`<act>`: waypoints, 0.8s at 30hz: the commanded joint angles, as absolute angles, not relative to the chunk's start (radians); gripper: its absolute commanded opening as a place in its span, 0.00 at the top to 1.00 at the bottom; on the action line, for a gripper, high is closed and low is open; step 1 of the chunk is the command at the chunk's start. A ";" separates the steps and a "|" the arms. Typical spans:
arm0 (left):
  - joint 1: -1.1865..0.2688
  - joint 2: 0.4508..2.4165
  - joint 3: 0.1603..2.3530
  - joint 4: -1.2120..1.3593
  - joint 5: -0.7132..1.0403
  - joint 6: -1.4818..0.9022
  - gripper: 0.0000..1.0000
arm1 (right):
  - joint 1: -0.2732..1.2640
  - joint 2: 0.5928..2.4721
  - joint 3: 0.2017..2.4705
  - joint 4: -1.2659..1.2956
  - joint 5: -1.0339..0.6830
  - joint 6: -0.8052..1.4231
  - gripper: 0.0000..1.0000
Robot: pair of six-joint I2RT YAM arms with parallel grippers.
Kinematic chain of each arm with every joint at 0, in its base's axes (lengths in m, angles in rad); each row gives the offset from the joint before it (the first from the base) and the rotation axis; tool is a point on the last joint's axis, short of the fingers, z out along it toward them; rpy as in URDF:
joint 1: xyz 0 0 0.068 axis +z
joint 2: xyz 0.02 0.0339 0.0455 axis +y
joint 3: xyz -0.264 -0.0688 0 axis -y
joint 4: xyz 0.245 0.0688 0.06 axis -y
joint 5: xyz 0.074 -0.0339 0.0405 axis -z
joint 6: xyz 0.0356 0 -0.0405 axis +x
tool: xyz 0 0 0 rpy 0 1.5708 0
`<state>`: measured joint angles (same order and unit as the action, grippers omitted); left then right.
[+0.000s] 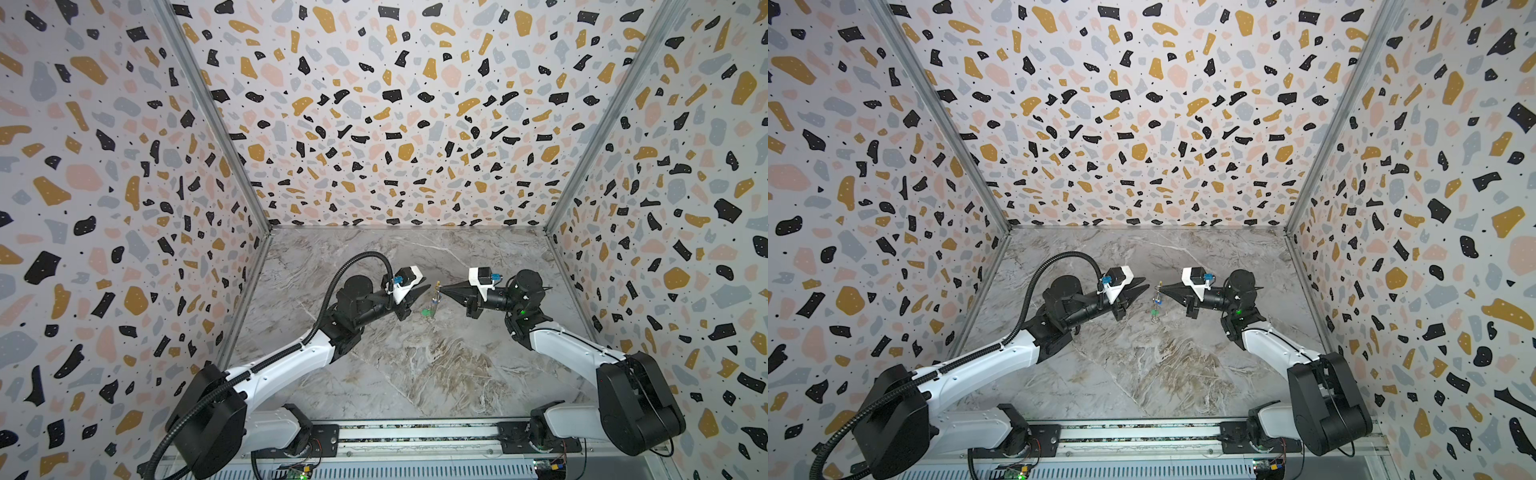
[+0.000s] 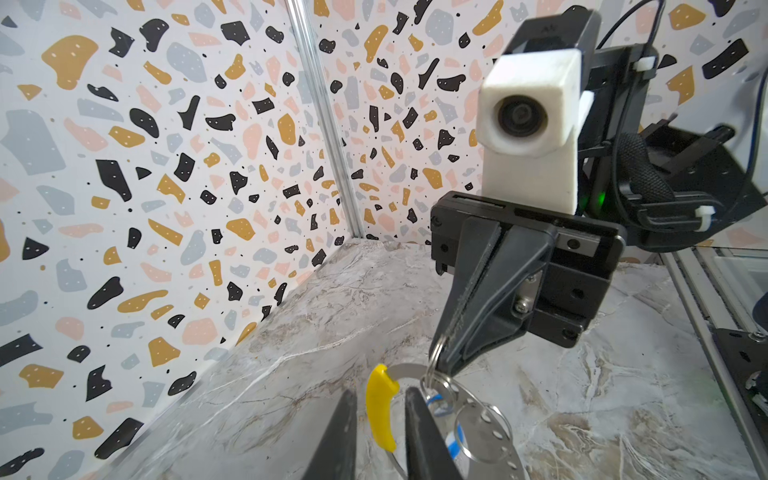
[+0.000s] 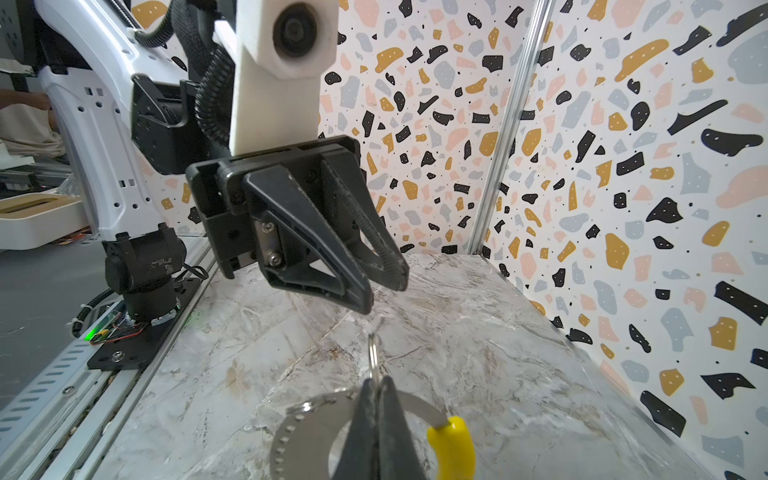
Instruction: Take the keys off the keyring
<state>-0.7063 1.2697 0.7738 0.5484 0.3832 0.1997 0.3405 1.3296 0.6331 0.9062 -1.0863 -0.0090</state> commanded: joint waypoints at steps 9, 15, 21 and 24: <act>-0.717 1.315 0.827 0.561 0.477 0.221 0.77 | 0.339 1.320 0.659 0.947 -1.097 0.010 1.00; -0.717 1.334 0.837 0.583 0.472 0.215 0.80 | 0.341 1.324 0.654 0.965 -1.114 0.028 1.00; -0.720 1.324 0.834 0.598 0.477 0.212 0.82 | 0.342 1.322 0.649 0.956 -1.116 0.026 1.00; -0.724 1.315 0.834 0.597 0.483 0.216 0.81 | 0.342 1.325 0.652 0.954 -1.119 0.027 1.00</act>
<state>-0.7158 1.3357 0.8013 0.5468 0.4637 0.2085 0.3405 1.3296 0.6331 0.9279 -1.0966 0.0143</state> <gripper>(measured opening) 0.191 0.045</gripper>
